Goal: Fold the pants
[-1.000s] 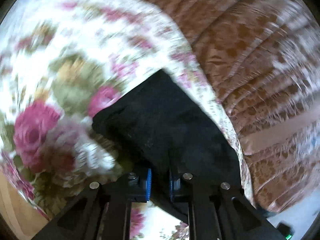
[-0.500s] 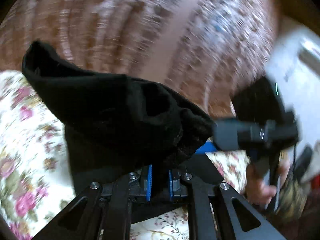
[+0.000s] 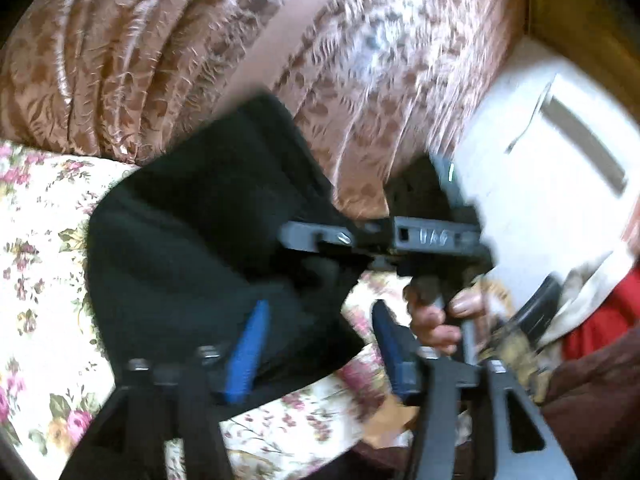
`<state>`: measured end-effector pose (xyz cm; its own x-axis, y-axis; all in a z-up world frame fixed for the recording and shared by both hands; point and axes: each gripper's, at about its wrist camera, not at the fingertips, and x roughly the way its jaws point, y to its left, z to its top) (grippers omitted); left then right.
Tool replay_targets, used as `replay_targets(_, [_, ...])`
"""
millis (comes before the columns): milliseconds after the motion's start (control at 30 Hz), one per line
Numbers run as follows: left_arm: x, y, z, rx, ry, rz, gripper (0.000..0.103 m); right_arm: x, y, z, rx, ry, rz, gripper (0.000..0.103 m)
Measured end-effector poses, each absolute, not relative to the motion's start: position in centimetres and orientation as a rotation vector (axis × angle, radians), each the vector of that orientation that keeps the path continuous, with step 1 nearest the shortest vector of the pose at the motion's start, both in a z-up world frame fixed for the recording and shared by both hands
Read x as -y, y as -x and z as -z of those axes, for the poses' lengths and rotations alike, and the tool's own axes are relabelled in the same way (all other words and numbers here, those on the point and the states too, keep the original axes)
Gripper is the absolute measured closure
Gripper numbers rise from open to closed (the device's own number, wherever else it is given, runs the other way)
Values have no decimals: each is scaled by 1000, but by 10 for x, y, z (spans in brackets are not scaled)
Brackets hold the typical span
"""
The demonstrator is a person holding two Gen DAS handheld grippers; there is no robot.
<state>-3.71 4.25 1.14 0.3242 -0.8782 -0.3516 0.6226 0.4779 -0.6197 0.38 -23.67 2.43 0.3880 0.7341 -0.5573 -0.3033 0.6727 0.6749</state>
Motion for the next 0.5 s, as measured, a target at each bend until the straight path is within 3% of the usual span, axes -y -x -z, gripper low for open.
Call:
replay_targets(200, [-80, 15, 10, -781, 488, 841, 41, 305, 28, -24, -905, -615, -636, 80])
replay_targets(500, [3, -6, 69, -997, 301, 839, 43, 388, 45, 66, -1008, -819, -481, 78])
